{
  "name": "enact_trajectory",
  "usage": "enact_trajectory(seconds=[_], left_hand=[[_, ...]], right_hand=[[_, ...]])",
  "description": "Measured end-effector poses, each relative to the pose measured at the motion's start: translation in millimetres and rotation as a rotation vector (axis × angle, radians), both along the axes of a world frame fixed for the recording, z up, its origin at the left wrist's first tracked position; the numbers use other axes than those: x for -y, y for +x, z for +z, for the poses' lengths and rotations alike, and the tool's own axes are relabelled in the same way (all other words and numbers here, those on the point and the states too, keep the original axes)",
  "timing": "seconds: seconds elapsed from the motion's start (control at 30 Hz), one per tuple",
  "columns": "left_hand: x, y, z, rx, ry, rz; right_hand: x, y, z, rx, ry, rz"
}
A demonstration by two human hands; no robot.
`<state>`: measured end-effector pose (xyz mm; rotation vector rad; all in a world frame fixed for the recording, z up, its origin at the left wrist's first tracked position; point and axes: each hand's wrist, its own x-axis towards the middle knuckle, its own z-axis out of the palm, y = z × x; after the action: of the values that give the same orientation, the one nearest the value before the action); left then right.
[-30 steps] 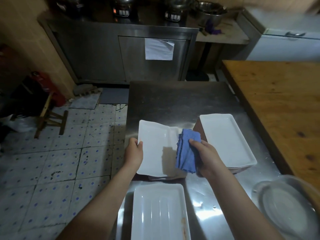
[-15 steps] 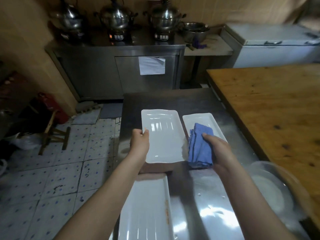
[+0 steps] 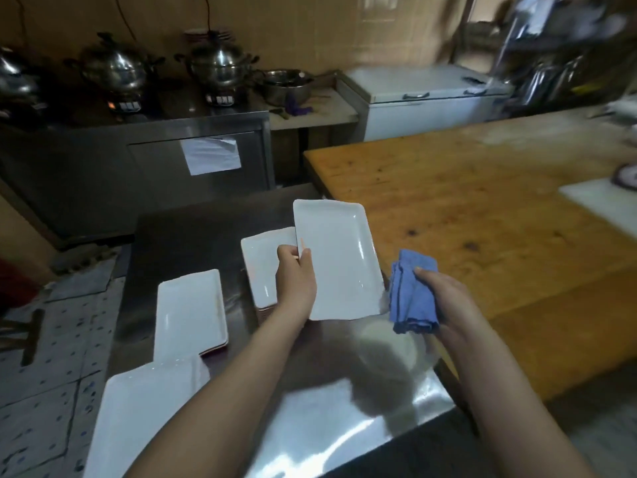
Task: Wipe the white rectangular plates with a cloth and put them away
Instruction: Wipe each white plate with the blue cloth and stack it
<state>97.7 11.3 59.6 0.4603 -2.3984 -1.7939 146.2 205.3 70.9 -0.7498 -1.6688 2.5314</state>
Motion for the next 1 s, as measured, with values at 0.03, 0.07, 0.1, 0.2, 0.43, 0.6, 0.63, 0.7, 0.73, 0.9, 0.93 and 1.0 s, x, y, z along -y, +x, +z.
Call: enact_trajectory(seconds=[0.03,0.07,0.1,0.2,0.43,0.6,0.63,0.7,0.73,0.9,0.93,1.0], left_hand=[[-13.9,2.6,-1.5,-0.054,-0.044,-0.032],[-26.8,5.1,-2.8,-0.110,-0.082,-0.065],[-38.5,7.3,-4.2,-0.156,-0.108,-0.102],[-65.8,10.9,-11.2,-0.226,-0.162,-0.202],[-90.0,14.5,-11.5,-0.284,-0.190,-0.240],[-89.2,15.1,-8.7,-0.164,-0.002,-0.151],[-87.2,15.0,-7.0,-0.106,0.062,-0.124],[-80.4,15.6,-3.5,0.035,0.181,-0.073],[-75.6,18.0,-1.7,0.102,0.240,-0.054],[-38.3,38.0,8.1,0.234,0.507,0.028],[-28.7,43.0,9.6,0.243,0.538,0.051],[-8.3,54.8,11.6,0.258,0.620,0.058]], right_hand=[[-9.7,4.7,-0.1,0.006,0.003,-0.018],[-18.3,8.8,-0.9,0.013,0.006,-0.019],[-25.7,12.4,-2.1,0.021,0.010,-0.014],[-45.1,19.5,-6.2,0.045,0.039,-0.028],[-68.3,20.8,-5.6,0.055,0.036,-0.014],[-63.0,15.1,-0.3,0.034,-0.001,0.023],[-59.6,13.9,1.1,0.021,-0.016,0.048],[-50.7,12.1,5.6,-0.006,-0.045,0.110],[-45.0,11.3,9.0,-0.019,-0.045,0.144],[0.1,6.6,31.1,-0.061,0.020,0.360],[14.2,6.9,36.2,-0.053,0.018,0.415],[45.8,9.6,42.8,-0.017,0.008,0.522]])
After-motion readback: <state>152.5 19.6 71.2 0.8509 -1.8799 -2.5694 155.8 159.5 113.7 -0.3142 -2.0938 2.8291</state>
